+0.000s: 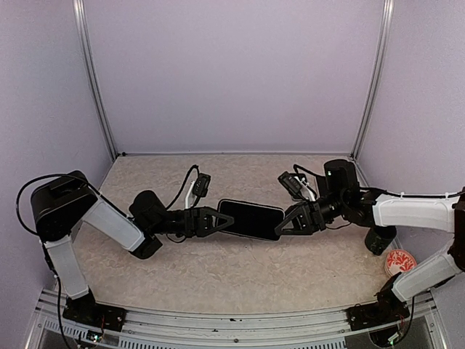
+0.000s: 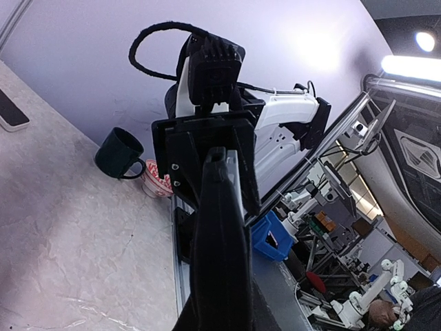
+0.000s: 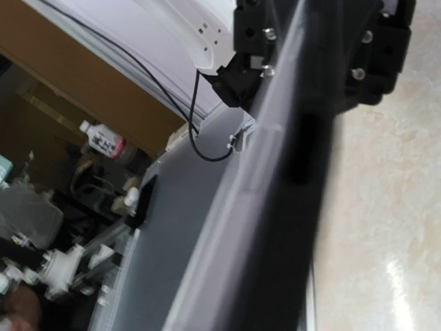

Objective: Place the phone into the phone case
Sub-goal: Press the phone case against the phone.

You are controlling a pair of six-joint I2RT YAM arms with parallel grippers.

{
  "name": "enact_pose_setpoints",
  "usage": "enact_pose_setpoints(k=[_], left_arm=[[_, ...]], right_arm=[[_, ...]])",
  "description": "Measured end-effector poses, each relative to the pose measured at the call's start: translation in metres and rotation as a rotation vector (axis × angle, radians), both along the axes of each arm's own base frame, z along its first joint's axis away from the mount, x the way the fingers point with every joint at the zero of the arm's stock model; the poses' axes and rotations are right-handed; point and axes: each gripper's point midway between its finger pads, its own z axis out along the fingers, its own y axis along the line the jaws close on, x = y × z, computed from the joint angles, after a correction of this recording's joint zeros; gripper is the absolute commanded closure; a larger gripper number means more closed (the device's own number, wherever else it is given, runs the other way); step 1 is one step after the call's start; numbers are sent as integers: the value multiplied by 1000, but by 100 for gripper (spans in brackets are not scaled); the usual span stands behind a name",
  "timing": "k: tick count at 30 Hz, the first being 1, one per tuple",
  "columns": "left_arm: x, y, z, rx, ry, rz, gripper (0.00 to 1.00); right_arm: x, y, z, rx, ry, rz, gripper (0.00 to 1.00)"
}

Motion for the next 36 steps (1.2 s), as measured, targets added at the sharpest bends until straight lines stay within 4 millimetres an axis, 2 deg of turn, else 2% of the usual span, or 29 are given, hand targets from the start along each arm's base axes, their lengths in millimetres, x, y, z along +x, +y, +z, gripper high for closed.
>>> enact_pose_setpoints(k=[4,9,12,17,23,27,30,31,35,36], left_arm=[[-2,0,2,-5,2,-7,87],[0,-1,-1,5,11,4,77],[4,-2,-5,19,13,19,66],[9,-3,-16,56,29,43,60],[13,-4,-23,83,40,64,74],[13,-5,-24,86,39,65,86],[11,-4,-23,82,36,53,91],[10,-4,-22,80,34,48,92],[9,-4,-21,79,31,44,95],[9,-4,-20,78,29,44,95]], right_arm=[[2,0,0,3,1,-9,90],[5,0,-3,-7,14,-22,97],[6,0,-7,-22,32,-25,100],[7,0,-16,-51,57,-30,100],[9,0,-26,-94,68,-44,100],[11,0,-30,-120,61,-63,100],[14,0,-33,-134,46,-76,100],[14,-1,-34,-136,41,-78,96],[15,-1,-34,-141,32,-81,67],[15,-1,-34,-141,33,-80,65]])
